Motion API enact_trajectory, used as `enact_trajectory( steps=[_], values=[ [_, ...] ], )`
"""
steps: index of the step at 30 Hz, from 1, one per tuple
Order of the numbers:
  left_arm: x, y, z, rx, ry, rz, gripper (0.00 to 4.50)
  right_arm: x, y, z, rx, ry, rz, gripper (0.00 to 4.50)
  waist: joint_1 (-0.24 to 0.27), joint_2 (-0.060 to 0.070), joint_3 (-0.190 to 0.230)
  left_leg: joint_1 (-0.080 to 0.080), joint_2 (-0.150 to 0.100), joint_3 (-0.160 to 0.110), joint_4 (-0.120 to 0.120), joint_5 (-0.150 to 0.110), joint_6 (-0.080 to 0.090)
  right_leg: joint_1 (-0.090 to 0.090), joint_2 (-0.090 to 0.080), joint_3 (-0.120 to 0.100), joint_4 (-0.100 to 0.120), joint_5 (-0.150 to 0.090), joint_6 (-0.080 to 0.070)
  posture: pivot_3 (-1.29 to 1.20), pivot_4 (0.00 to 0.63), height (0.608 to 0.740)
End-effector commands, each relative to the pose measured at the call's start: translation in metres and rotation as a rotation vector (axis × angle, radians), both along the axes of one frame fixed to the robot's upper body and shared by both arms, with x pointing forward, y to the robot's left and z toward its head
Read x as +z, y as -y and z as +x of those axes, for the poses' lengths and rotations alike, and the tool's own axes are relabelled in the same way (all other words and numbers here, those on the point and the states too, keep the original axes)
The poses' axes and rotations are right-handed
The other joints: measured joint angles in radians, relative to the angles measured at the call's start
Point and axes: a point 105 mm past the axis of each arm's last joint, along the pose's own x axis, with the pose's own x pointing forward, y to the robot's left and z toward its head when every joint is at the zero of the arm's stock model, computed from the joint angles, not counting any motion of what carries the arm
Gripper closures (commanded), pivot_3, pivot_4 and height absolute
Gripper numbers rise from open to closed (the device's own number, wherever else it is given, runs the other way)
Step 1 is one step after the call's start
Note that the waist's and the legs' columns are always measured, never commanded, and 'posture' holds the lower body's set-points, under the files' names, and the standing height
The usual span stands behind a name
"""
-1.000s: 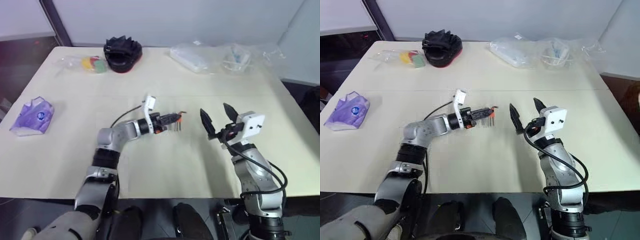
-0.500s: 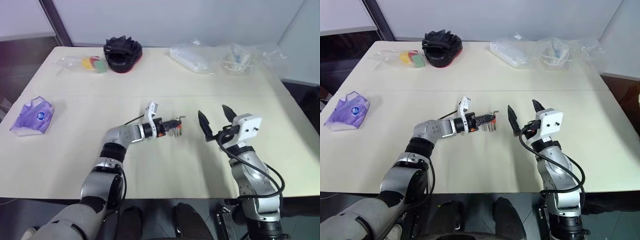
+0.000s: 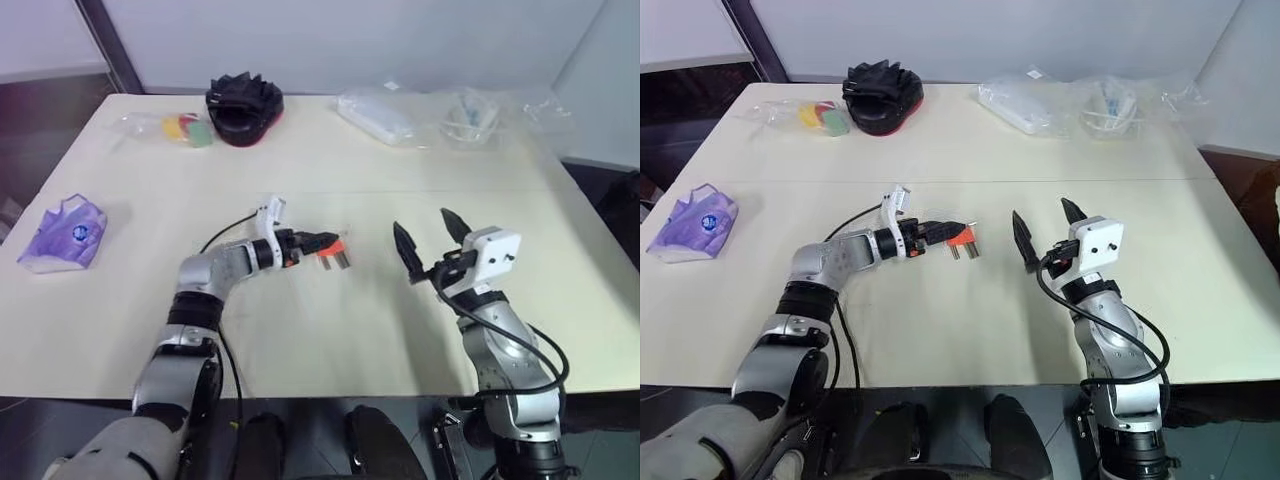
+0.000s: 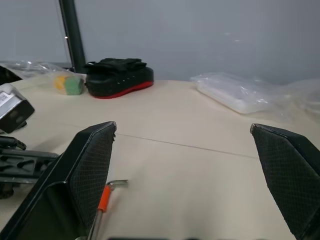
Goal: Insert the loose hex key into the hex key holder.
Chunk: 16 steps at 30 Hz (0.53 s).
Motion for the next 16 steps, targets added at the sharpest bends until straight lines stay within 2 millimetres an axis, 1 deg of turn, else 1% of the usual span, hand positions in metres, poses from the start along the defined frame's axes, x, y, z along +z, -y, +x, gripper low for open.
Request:
enact_trajectory(
  steps=[1, 6, 8, 10, 12, 16],
  values=[
    [0.015, -0.017, -0.005, -0.005, 0.183, 0.123, 0.06, 0.008, -0.001, -0.003, 0.065, 0.012, -0.048, 0.00, 0.001, 0.000, 0.000, 0.000, 0.000, 0.000, 0.000, 0.000, 0.000, 0.000, 0.000, 0.000, 0.000, 0.000, 0.000, 0.00, 0.150, 0.740],
    [0.032, -0.037, -0.020, -0.025, 0.372, 0.248, 0.06, 0.000, 0.005, -0.008, 0.183, -0.094, -0.206, 0.00, 0.008, 0.000, 0.000, -0.001, 0.000, 0.000, 0.000, 0.000, 0.000, 0.000, -0.001, 0.000, -0.001, 0.000, 0.000, 0.00, 0.150, 0.740],
    [0.038, -0.044, -0.030, -0.047, 0.444, 0.298, 0.06, -0.003, 0.010, -0.011, 0.232, -0.150, -0.297, 0.00, 0.010, 0.000, 0.000, -0.001, 0.000, 0.000, 0.000, 0.000, 0.000, 0.000, -0.002, 0.000, -0.001, 0.000, 0.000, 0.00, 0.150, 0.740],
    [0.042, -0.047, -0.038, -0.063, 0.478, 0.315, 0.06, -0.005, 0.014, -0.013, 0.263, -0.190, -0.353, 0.00, 0.012, 0.000, 0.000, -0.001, 0.000, 0.000, 0.000, 0.000, 0.000, 0.000, -0.002, 0.000, -0.002, 0.000, 0.000, 0.00, 0.150, 0.740],
    [0.047, -0.051, -0.050, -0.093, 0.498, 0.330, 0.06, -0.005, 0.016, -0.016, 0.309, -0.223, -0.441, 0.00, 0.012, 0.000, 0.000, -0.001, 0.000, 0.000, 0.000, 0.000, 0.000, 0.001, -0.002, 0.000, -0.002, 0.000, 0.000, 0.00, 0.150, 0.740],
    [0.047, -0.056, -0.070, -0.125, 0.511, 0.351, 0.06, -0.009, 0.020, -0.023, 0.377, -0.278, -0.573, 0.00, 0.010, 0.000, 0.000, -0.001, 0.000, 0.000, 0.000, 0.000, 0.000, 0.001, -0.001, 0.000, -0.002, 0.000, 0.000, 0.00, 0.150, 0.740]
  ],
)
